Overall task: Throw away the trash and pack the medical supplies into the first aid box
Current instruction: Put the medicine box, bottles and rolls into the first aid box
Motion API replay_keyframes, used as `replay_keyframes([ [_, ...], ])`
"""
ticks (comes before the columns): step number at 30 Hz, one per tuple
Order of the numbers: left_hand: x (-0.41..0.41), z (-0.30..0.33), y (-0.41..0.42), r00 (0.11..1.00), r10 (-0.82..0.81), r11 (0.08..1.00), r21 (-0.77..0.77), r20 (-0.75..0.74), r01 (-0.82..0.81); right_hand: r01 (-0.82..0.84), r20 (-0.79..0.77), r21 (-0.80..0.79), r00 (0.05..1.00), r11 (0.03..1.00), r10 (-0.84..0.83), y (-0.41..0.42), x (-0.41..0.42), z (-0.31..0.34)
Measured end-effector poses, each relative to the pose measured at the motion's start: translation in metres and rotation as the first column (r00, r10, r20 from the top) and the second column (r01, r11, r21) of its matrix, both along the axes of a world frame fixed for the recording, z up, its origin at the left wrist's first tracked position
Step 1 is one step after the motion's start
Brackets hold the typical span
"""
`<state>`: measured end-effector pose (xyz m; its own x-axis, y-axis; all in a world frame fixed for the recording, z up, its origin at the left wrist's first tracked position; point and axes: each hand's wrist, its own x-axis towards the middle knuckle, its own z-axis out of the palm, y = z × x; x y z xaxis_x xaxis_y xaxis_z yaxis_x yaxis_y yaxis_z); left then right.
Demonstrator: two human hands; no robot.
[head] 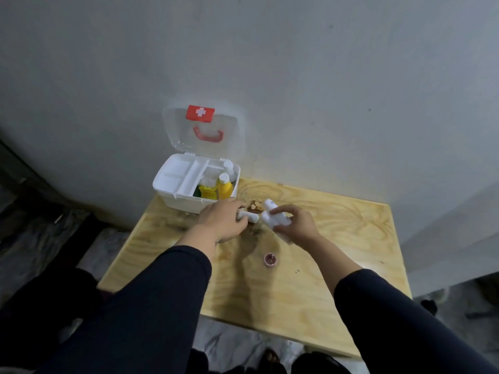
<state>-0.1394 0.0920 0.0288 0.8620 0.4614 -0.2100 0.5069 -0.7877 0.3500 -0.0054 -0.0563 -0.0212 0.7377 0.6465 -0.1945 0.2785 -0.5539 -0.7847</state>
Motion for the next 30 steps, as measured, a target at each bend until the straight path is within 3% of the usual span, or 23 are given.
replay_keyframes([
  [6, 0.013, 0.028, 0.012, 0.995, 0.072, 0.997, 0.009, 0.068, -0.073, 0.121, -0.087, 0.251, 0.991, 0.960, -0.102, 0.030, 0.015, 0.054],
  [11, 0.002, 0.039, 0.035, 0.989, 0.110, 0.994, 0.013, 0.101, -0.112, 0.115, -0.144, 0.350, 0.987, 0.930, -0.068, 0.063, 0.004, 0.075],
  [17, -0.022, 0.038, 0.087, 0.997, 0.072, 0.995, 0.071, -0.019, -0.070, 0.126, -0.145, 0.373, 0.987, 0.919, -0.076, 0.112, -0.030, 0.083],
  [23, -0.042, 0.024, 0.137, 0.994, -0.032, 0.995, 0.087, -0.105, 0.041, 0.223, -0.128, 0.360, 0.974, 0.906, -0.189, 0.160, -0.069, 0.074],
  [30, -0.041, 0.004, 0.178, 0.966, -0.195, 0.969, 0.119, -0.168, 0.216, 0.341, 0.084, 0.313, 0.920, 0.886, -0.383, 0.204, -0.087, 0.051],
])
